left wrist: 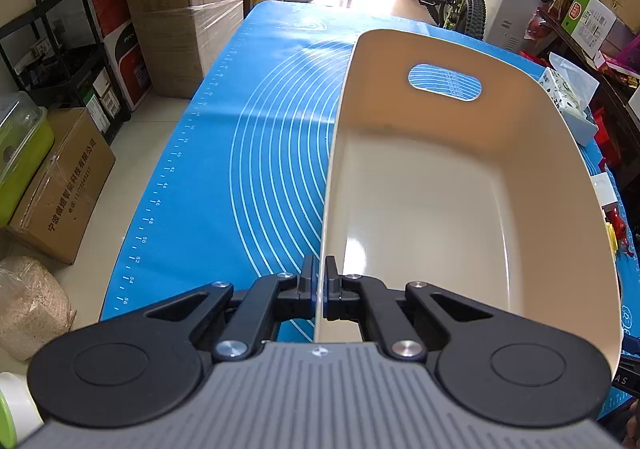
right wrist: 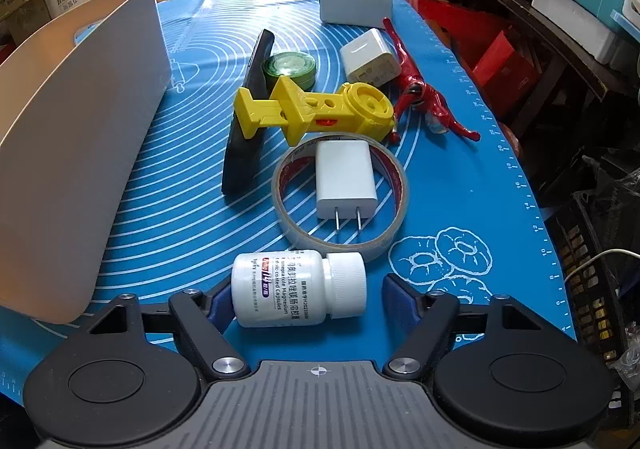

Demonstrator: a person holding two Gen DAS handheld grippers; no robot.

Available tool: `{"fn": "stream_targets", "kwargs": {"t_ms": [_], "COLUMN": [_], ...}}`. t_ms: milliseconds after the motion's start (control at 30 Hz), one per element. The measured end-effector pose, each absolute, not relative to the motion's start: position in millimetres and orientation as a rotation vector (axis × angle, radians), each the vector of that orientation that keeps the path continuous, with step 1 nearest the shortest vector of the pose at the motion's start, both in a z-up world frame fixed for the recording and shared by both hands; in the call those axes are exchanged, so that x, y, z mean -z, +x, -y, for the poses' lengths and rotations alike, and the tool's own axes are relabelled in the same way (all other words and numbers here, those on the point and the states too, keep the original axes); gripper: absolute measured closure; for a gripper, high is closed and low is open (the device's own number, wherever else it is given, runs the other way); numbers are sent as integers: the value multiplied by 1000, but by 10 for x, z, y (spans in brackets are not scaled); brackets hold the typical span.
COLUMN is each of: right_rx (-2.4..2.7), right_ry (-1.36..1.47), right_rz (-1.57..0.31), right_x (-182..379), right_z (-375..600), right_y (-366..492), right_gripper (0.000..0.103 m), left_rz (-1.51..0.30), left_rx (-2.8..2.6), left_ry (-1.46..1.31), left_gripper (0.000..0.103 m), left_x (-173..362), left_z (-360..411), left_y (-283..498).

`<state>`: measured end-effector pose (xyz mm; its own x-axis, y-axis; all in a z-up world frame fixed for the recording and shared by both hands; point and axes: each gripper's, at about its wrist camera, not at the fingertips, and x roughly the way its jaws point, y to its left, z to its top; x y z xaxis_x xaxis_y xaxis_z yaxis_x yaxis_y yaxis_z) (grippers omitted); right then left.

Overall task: Organize rigid objects
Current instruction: 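Grasp the white pill bottle with the right tool and lift it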

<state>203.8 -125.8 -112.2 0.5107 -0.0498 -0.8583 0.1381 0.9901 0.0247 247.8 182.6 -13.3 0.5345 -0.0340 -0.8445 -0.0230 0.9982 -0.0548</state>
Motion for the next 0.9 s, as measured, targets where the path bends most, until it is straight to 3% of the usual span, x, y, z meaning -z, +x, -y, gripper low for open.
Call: {"fn": "stream_targets", "kwargs": {"t_ms": [33, 67, 367, 900], "right_rx": [100, 104, 104, -7], "right_ry": [91, 76, 105, 71], "right_rz": [-1026, -1025, -980, -746], "right_x": [1110, 1102, 894, -62], "right_z": [1238, 1213, 1254, 862], "right_y": [2032, 2027, 1947, 2428], "right_gripper": [39, 39, 39, 39], "left_rz": [-1007, -1007, -1006, -1009], "left_rx": [7, 8, 13, 14], "left_ry": [-64, -66, -79, -80], "left_gripper": [98, 98, 98, 98], "left_x": [135, 136, 146, 150], "left_z": [-1830, -1835, -1853, -1842], "left_y": [2479, 2478, 2474, 2463]}}
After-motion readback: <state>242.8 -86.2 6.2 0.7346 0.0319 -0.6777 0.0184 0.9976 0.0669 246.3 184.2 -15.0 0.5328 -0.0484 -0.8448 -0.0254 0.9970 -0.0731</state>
